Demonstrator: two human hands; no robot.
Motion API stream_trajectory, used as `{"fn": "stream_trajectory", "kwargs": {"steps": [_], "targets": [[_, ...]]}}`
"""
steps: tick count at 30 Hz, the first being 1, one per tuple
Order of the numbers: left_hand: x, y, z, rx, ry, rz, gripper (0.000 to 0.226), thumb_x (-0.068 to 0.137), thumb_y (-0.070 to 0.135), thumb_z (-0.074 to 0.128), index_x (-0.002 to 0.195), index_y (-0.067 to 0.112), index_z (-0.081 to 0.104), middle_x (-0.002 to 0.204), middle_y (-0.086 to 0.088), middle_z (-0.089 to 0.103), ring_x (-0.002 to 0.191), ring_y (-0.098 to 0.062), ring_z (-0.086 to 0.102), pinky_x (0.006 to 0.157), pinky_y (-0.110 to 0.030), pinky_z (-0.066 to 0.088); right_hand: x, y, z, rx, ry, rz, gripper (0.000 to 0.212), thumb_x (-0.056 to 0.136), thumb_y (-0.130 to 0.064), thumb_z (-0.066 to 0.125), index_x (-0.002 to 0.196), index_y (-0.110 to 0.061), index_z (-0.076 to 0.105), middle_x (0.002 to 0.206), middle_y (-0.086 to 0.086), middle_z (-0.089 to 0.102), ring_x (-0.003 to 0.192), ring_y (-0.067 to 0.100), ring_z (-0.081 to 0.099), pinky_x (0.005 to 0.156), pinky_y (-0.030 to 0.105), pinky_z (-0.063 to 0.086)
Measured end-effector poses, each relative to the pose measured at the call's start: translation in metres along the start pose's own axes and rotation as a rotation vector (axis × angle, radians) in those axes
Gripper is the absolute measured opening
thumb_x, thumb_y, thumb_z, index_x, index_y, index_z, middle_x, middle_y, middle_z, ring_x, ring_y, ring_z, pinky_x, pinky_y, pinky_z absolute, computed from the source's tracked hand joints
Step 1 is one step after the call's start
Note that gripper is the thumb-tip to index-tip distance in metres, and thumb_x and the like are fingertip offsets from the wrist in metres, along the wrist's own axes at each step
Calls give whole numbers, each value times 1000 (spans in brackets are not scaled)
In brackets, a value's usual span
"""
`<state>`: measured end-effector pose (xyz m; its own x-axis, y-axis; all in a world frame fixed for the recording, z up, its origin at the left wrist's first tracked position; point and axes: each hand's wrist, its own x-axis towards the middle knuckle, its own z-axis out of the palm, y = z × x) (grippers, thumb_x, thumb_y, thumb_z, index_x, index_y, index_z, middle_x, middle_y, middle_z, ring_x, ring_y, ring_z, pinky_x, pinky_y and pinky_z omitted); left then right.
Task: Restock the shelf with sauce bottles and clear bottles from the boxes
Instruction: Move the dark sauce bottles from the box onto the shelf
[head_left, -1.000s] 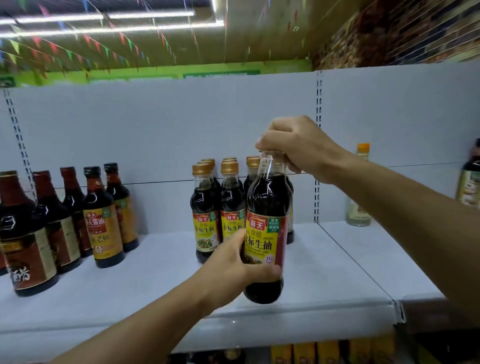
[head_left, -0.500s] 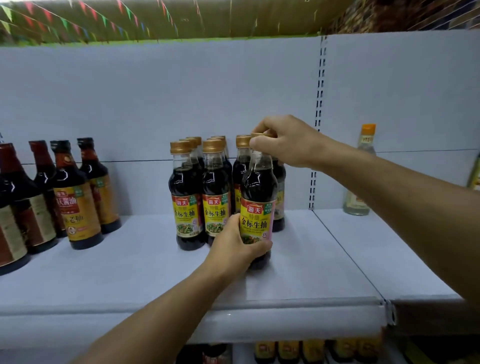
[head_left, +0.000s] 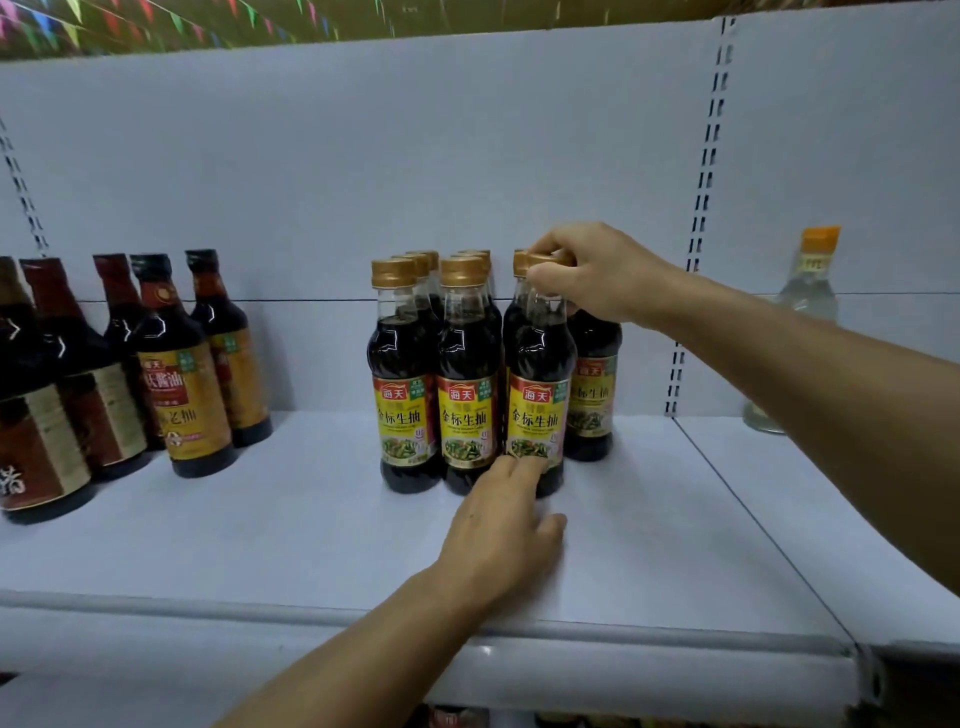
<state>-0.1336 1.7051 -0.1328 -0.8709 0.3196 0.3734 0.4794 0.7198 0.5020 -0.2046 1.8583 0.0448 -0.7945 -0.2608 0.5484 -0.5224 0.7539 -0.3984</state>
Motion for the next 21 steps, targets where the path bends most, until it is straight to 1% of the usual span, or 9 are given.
{"fn": "stream_trajectory", "kwargs": {"steps": [4,7,10,12,14,16,19,20,21], "targets": [[2,-4,3,23,28,33,52,92,32,56,141,27,41,127,6,45,118,-15,44,100,-28,40,6,1,6,5,-10,-3,17,92,-32,56,104,-23,63,92,-8,64,84,11,62,75,33,53],[1,-4,5,69,39,56,52,92,32,55,141,27,38,122,5,43,115,-17,44,97,-31,42,12,-3,6,-4,-66,3,13,94,-33,56,105,-27,60,97,-9,62,90,10,59,77,31,51],[0,-5,6,105,26,67,59,92,34,54,146,30,29,121,4,40,113,-18,42,97,-34,44,13,-5,5,-28,-90,0,15,95,-36,55,108,-28,58,98,-9,61,90,11,59,77,32,50],[0,-5,7,116,13,63,64,92,36,53,149,31,23,121,4,38,113,-18,41,97,-34,44,9,-5,6,-55,-97,-11,22,97,-39,53,113,-25,58,99,-7,61,91,13,59,79,34,52],[-1,-5,7,132,2,60,66,92,37,53,150,30,22,120,3,37,113,-19,41,97,-34,44,6,-4,6,-71,-92,-12,31,97,-42,50,119,-21,58,104,-2,62,94,19,60,83,39,51],[-1,-4,7,144,-6,61,64,93,36,53,149,29,24,120,2,37,112,-19,41,96,-34,44,4,-3,8,-84,-76,-18,39,98,-45,48,130,-22,53,111,-3,59,99,19,57,83,35,48],[-1,-4,6,143,-11,46,63,93,36,53,149,28,25,123,2,38,115,-19,41,97,-34,44,1,0,12,-113,-52,-21,47,96,-46,52,137,-23,46,107,-5,55,96,16,55,72,26,41],[-2,-3,5,144,-13,43,61,93,35,52,148,27,28,124,2,39,115,-20,42,98,-35,44,-1,0,14,-146,-42,-18,51,95,-46,54,139,-23,42,106,-4,55,95,16,55,71,26,41],[-2,-3,5,142,-17,40,59,93,34,52,147,26,31,124,1,40,115,-20,42,98,-35,44,-3,0,15,-192,-29,-18,57,94,-47,56,142,-23,38,107,-3,56,95,17,54,73,29,42]]}}
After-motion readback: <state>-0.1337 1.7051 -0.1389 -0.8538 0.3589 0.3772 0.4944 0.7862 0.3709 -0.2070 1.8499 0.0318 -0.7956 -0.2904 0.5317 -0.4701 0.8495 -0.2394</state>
